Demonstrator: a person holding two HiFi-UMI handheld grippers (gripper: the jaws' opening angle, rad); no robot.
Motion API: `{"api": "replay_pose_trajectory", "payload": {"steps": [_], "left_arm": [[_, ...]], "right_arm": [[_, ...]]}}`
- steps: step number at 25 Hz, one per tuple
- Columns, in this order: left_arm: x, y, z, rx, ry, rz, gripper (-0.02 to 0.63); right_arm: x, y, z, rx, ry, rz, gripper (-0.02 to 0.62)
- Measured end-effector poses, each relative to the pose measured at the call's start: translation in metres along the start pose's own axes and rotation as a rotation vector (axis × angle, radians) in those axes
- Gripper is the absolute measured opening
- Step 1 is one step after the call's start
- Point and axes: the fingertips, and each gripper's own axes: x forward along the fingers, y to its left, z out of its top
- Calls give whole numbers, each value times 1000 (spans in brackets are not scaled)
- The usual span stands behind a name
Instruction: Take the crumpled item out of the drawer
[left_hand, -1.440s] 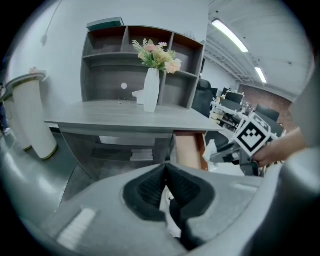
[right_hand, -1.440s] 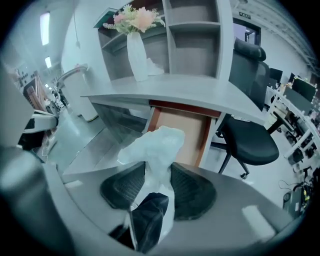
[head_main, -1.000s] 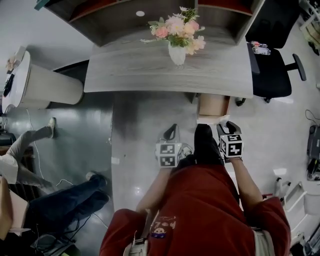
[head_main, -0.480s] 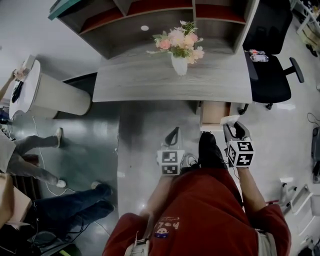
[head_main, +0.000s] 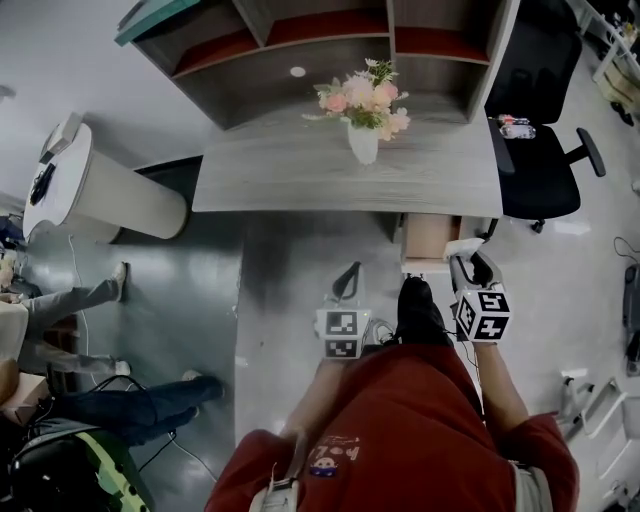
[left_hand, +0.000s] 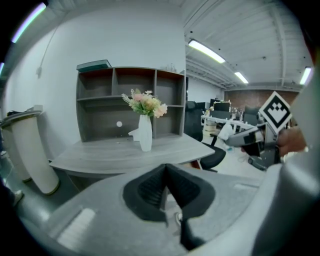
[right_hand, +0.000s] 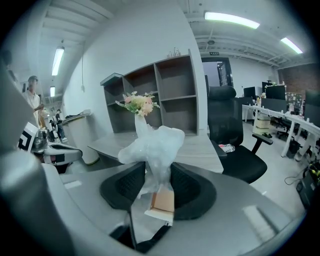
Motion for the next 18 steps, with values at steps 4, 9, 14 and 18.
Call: {"api": "replay_pose_trajectory", "payload": {"steps": [4,9,14,18], "left_arm": [[-4,0,0,-3,-1,3,-3],[-9,1,1,5,-7,9,-3],[-11,1,3,4,-9,10,-3],[-9,1,5,1,-14,9,-3]], "right_arm": [[-3,1,2,0,-10,0,163],[-4,0,2,-9,-14,1,163],[-5,0,5,-17,-17,3,163],[-5,0,6,-26,-22,-1,155]]}}
